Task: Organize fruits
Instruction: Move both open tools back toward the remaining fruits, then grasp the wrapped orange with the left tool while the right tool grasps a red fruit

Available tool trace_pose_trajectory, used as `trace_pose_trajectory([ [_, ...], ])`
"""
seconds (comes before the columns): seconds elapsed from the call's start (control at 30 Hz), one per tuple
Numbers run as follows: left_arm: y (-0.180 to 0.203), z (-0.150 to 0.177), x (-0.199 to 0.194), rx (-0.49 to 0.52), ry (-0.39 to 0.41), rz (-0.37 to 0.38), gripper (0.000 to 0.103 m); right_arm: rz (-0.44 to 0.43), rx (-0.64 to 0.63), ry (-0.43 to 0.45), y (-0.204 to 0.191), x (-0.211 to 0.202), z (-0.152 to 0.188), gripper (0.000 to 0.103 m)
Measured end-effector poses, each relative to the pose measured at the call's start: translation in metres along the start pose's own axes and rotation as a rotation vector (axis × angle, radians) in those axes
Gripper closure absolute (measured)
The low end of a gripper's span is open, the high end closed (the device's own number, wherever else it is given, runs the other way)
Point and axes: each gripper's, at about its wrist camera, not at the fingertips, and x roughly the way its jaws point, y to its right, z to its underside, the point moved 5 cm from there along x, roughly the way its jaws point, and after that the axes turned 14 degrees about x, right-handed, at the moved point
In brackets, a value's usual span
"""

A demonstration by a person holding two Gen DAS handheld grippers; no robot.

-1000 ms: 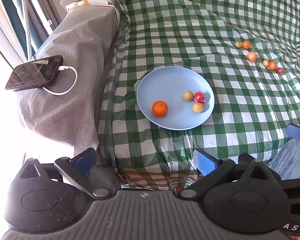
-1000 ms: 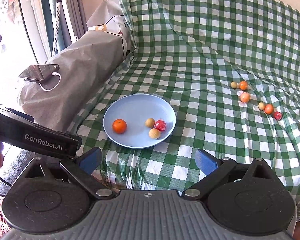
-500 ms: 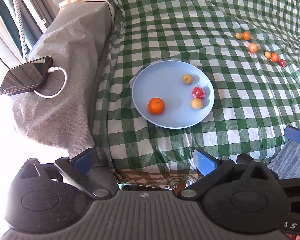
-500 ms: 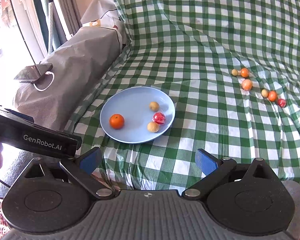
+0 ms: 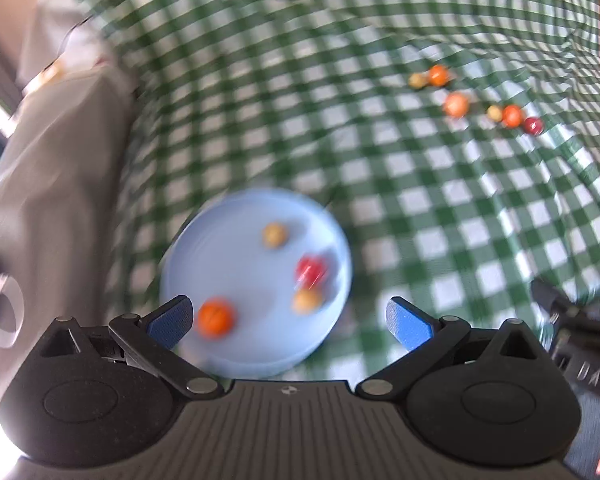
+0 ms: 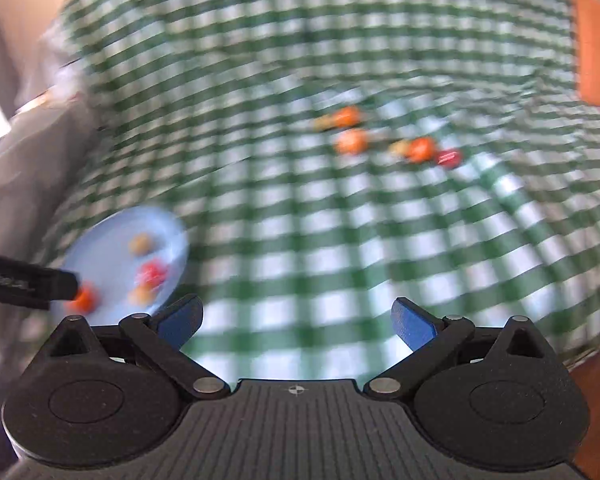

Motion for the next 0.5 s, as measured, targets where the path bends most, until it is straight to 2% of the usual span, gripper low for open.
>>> trace_pose_trajectory([
  [0.07, 0.016, -0.032, 0.017, 0.024, 0.026, 0.021, 0.0, 0.074, 0.024, 0.076, 0.024, 0.017, -0.022, 0.005],
  [0.2, 0.05, -0.099, 0.058, 0.048, 0.046, 0.092, 0.0, 0.184, 0.068, 0.183, 0.069, 0.068, -0.071, 0.022],
  [0.23, 0.059, -0.115, 0.069, 0.05, 0.056, 0.109, 0.0, 0.212, 0.072, 0.2, 0.079, 0.083, -0.082, 0.024],
  [0.3, 0.076, -0.146, 0.091, 0.062, 0.082, 0.118, 0.0, 0.253, 0.089, 0.222, 0.096, 0.116, -0.101, 0.033],
  [0.37, 0.093, -0.174, 0.117, 0.086, 0.098, 0.112, 0.0, 0.281, 0.121, 0.211, 0.114, 0.15, -0.118, 0.033],
  [0.5, 0.12, -0.214, 0.169, 0.148, 0.106, 0.12, 0.0, 0.283, 0.169, 0.168, 0.133, 0.212, -0.134, 0.044],
])
